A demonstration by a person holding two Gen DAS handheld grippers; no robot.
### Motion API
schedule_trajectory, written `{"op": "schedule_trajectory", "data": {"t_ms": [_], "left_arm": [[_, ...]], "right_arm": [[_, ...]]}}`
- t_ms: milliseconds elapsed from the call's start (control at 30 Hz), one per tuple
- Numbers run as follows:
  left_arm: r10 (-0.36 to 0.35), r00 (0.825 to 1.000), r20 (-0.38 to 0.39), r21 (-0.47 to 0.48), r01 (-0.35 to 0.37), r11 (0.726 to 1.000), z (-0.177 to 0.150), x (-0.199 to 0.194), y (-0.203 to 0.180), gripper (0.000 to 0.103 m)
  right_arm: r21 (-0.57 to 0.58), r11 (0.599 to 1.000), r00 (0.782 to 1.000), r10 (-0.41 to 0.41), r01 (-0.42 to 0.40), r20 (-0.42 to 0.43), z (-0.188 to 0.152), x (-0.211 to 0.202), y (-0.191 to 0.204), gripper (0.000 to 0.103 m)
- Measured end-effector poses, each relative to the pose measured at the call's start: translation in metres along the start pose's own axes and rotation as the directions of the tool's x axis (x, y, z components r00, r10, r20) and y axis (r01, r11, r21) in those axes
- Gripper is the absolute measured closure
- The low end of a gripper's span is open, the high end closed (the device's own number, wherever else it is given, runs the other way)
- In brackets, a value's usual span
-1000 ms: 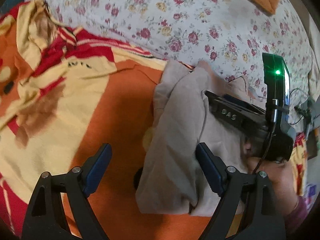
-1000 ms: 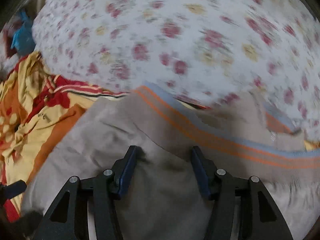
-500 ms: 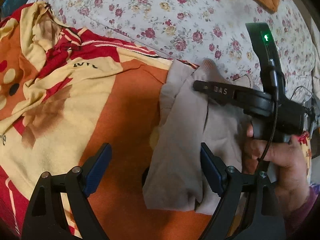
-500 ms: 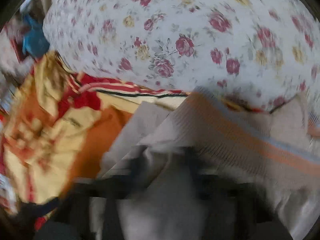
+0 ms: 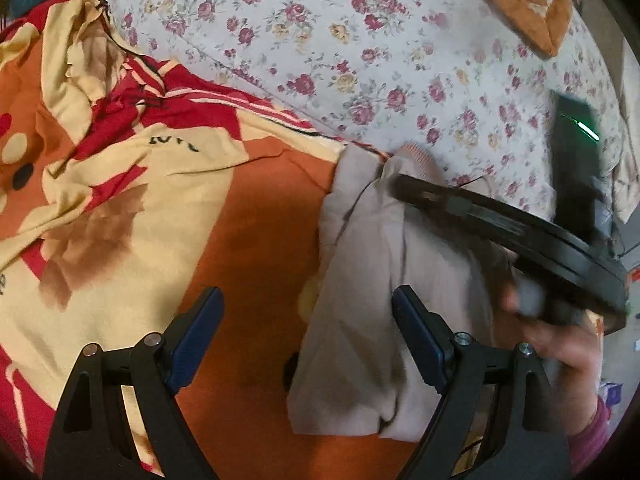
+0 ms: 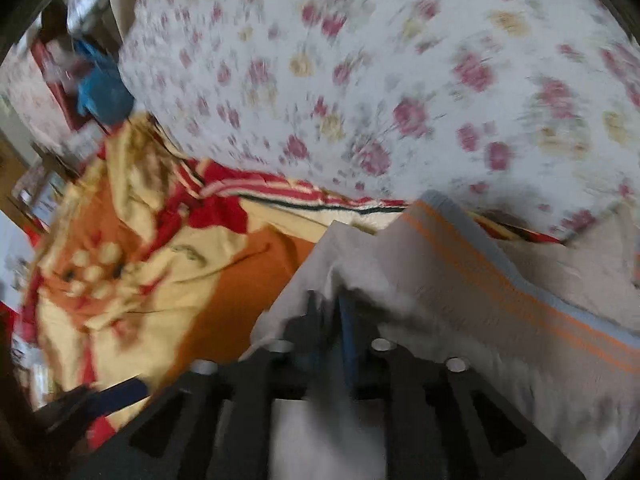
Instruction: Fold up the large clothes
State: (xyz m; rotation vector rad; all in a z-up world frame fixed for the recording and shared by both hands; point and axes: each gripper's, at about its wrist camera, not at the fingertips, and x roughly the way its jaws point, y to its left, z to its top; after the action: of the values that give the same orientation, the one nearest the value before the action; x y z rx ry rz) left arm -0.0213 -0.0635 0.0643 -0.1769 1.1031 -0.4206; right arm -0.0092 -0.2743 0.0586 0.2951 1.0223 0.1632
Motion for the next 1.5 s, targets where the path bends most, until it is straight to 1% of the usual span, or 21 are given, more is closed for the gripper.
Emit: {"op": "schedule_trajectory", "data": {"t_ms": [33, 67, 133, 167, 267, 367, 400, 500, 533, 600, 733, 833, 900, 967, 1000, 1100, 1200, 1233, 1267, 1400, 1500], "left_arm": [[-0.012, 1.0, 0.002, -0.002, 0.012, 1.0, 0.0, -0.001, 0.0, 0.017], [-0.028, 1.0, 0.006, -0.013, 0.028, 1.0, -0.001, -0.001, 0.0, 0.015], [-0.052, 0.999, 0.005, -0.045, 0.053, 0.998, 0.0, 0.001, 0.003, 0.013], [-0.059, 0.998, 0.002, -0.062, 0.059, 0.996, 0.0, 0.004, 0.005, 0.012], [-0.095, 0.995, -0.015, -0.13, 0.092, 0.987, 0.001, 0.016, 0.011, 0.011], [-0.101, 0.994, -0.035, -0.154, 0.094, 0.984, 0.002, 0.033, 0.013, 0.011], [-0.088, 0.995, -0.038, -0.138, 0.082, 0.987, 0.002, 0.038, 0.01, 0.01], [-0.037, 0.999, -0.014, -0.073, 0.035, 0.997, 0.0, 0.042, -0.002, 0.009], [-0.025, 1.0, -0.011, -0.057, 0.025, 0.998, -0.001, 0.043, -0.005, 0.009], [-0.017, 1.0, -0.007, -0.024, 0.016, 1.0, -0.003, 0.046, -0.011, 0.006], [-0.063, 0.998, -0.024, 0.045, 0.064, 0.997, -0.008, 0.052, -0.025, 0.006], [-0.08, 0.996, -0.033, 0.092, 0.083, 0.992, -0.009, 0.058, -0.034, 0.008], [-0.131, 0.99, -0.051, 0.104, 0.136, 0.985, -0.009, 0.057, -0.037, 0.037], [-0.152, 0.987, -0.056, 0.085, 0.157, 0.984, -0.008, 0.055, -0.037, 0.051], [-0.164, 0.985, -0.055, 0.079, 0.168, 0.983, -0.008, 0.055, -0.037, 0.067], [-0.165, 0.985, -0.039, 0.062, 0.167, 0.984, -0.01, 0.052, -0.04, 0.078], [-0.123, 0.992, -0.022, 0.095, 0.124, 0.988, -0.012, 0.043, -0.053, 0.088], [-0.118, 0.993, -0.015, 0.104, 0.119, 0.987, -0.012, 0.036, -0.058, 0.09], [-0.126, 0.992, -0.007, 0.116, 0.126, 0.985, -0.012, 0.027, -0.063, 0.091], [-0.181, 0.983, 0.028, 0.174, 0.173, 0.969, -0.01, -0.009, -0.1, 0.093], [-0.237, 0.971, 0.046, 0.286, 0.214, 0.934, -0.019, -0.037, -0.153, 0.094]], "right_arm": [[0.003, 1.0, 1.0, 0.009, -0.009, 0.02, -0.004, -0.015, -0.004, 0.052], [-0.002, 1.0, 0.999, -0.003, 0.003, 0.046, -0.01, -0.032, -0.01, 0.049], [-0.022, 0.994, 0.991, -0.101, 0.104, 0.088, -0.026, -0.067, -0.027, 0.049], [-0.019, 0.986, 0.981, -0.163, 0.165, 0.103, -0.036, -0.086, -0.041, 0.049], [0.045, 0.96, 0.951, -0.28, 0.277, 0.134, -0.059, -0.12, -0.084, 0.049], [0.134, 0.931, 0.936, -0.349, 0.341, 0.045, -0.079, -0.111, -0.129, 0.052], [0.147, 0.929, 0.94, -0.342, 0.338, 0.004, -0.087, -0.099, -0.145, 0.059], [0.117, 0.932, 0.937, -0.347, 0.342, 0.029, -0.091, -0.101, -0.143, 0.058], [0.11, 0.936, 0.94, -0.34, 0.335, 0.032, -0.09, -0.106, -0.139, 0.054], [0.103, 0.953, 0.955, -0.292, 0.285, 0.06, -0.089, -0.118, -0.129, 0.056], [0.049, 0.963, 0.961, -0.268, 0.265, 0.075, -0.096, -0.134, -0.118, 0.054], [0.054, 0.961, 0.959, -0.275, 0.272, 0.066, -0.105, -0.13, -0.124, 0.053], [0.091, 0.963, 0.964, -0.259, 0.253, 0.061, -0.108, -0.126, -0.136, 0.054], [0.131, 0.965, 0.968, -0.238, 0.227, 0.076, -0.109, -0.133, -0.143, 0.057], [0.145, 0.966, 0.968, -0.23, 0.214, 0.098, -0.109, -0.139, -0.144, 0.057], [0.143, 0.965, 0.961, -0.239, 0.22, 0.137, -0.104, -0.138, -0.145, 0.056], [0.086, 0.955, 0.957, -0.288, 0.284, 0.033, -0.102, -0.105, -0.15, 0.06], [0.07, 0.951, 0.951, -0.305, 0.302, 0.043, -0.101, -0.104, -0.147, 0.06], [0.069, 0.952, 0.953, -0.301, 0.298, 0.04, -0.099, -0.109, -0.145, 0.06], [0.144, 0.972, 0.977, -0.199, 0.188, 0.069, -0.101, -0.143, -0.155, 0.059], [0.224, 0.96, 0.98, -0.187, 0.168, 0.066, -0.108, -0.17, -0.175, 0.059]]}}
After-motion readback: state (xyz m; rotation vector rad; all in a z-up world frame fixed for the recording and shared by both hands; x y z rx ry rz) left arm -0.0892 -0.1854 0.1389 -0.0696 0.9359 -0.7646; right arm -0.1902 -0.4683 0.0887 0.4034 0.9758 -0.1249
